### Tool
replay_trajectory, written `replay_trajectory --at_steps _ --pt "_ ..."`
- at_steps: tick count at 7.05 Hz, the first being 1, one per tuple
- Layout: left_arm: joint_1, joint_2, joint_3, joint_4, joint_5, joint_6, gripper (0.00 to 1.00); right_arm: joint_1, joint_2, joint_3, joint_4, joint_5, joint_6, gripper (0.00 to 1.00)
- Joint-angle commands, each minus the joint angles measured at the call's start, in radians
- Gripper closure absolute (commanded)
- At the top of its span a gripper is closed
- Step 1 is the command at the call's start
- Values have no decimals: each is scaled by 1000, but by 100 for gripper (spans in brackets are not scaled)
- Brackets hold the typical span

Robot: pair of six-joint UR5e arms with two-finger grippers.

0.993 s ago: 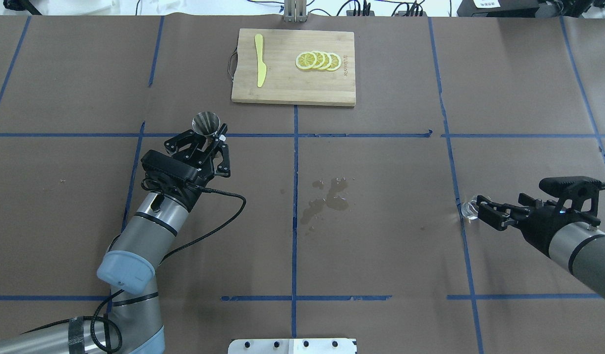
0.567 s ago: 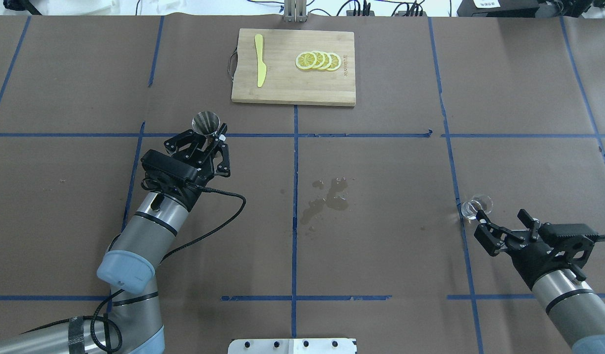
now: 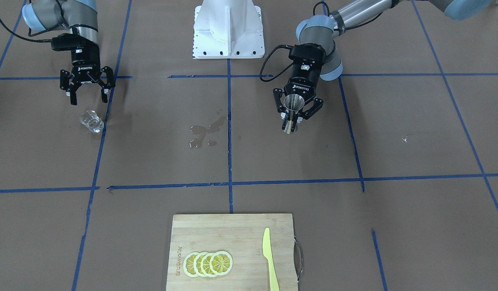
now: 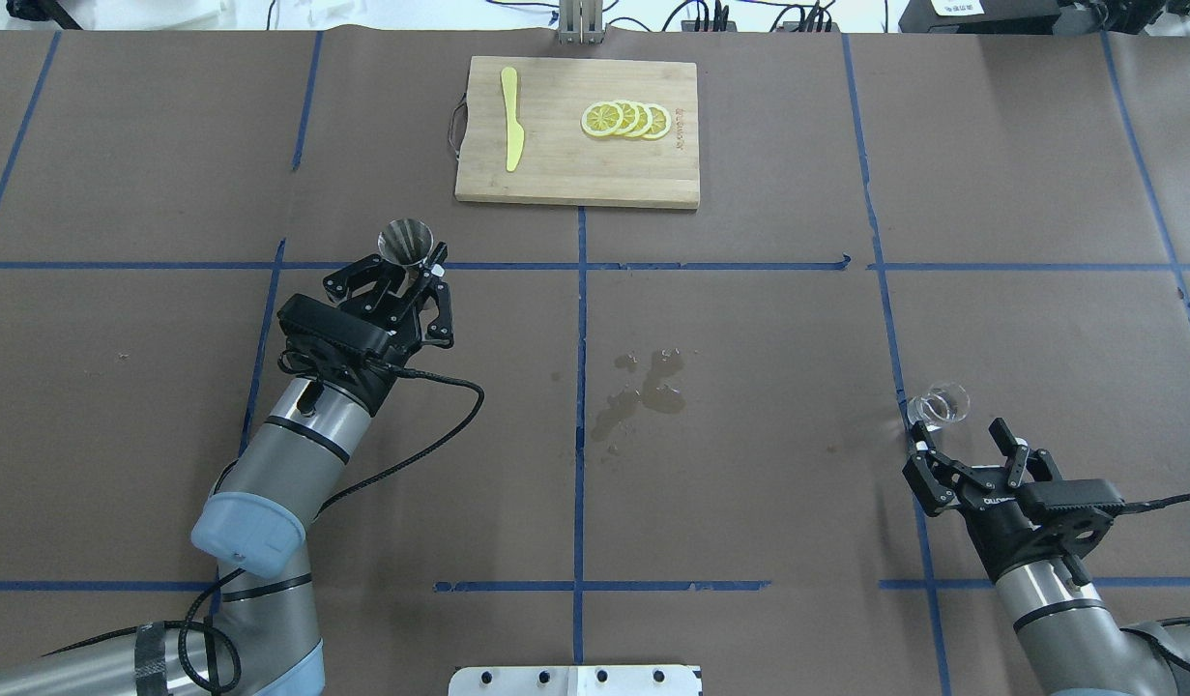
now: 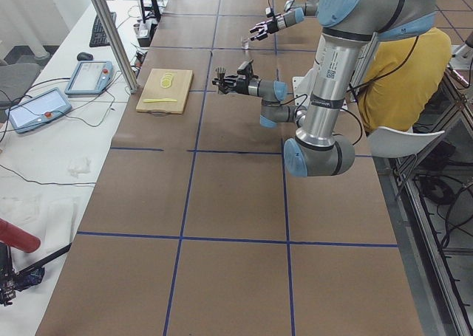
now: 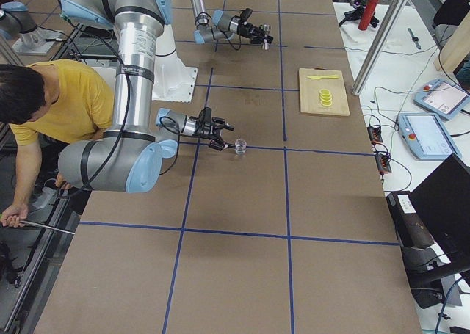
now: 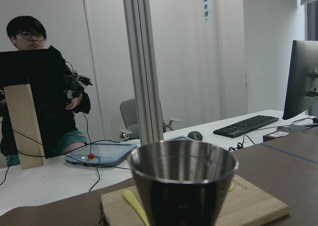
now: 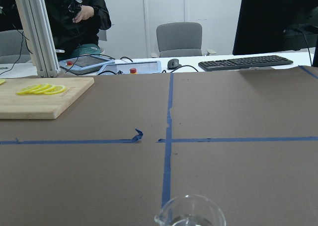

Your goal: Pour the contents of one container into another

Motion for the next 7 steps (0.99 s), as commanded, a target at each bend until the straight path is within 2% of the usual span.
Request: replay_trajectory --at_steps 1,4,7 --pt "0 -9 0 2 0 0 100 2 45 -82 0 -2 0 3" --pt "0 -12 0 3 0 0 100 20 48 -86 -3 7 0 3" --pt "0 -13 0 3 0 0 100 43 89 -145 -2 10 0 3"
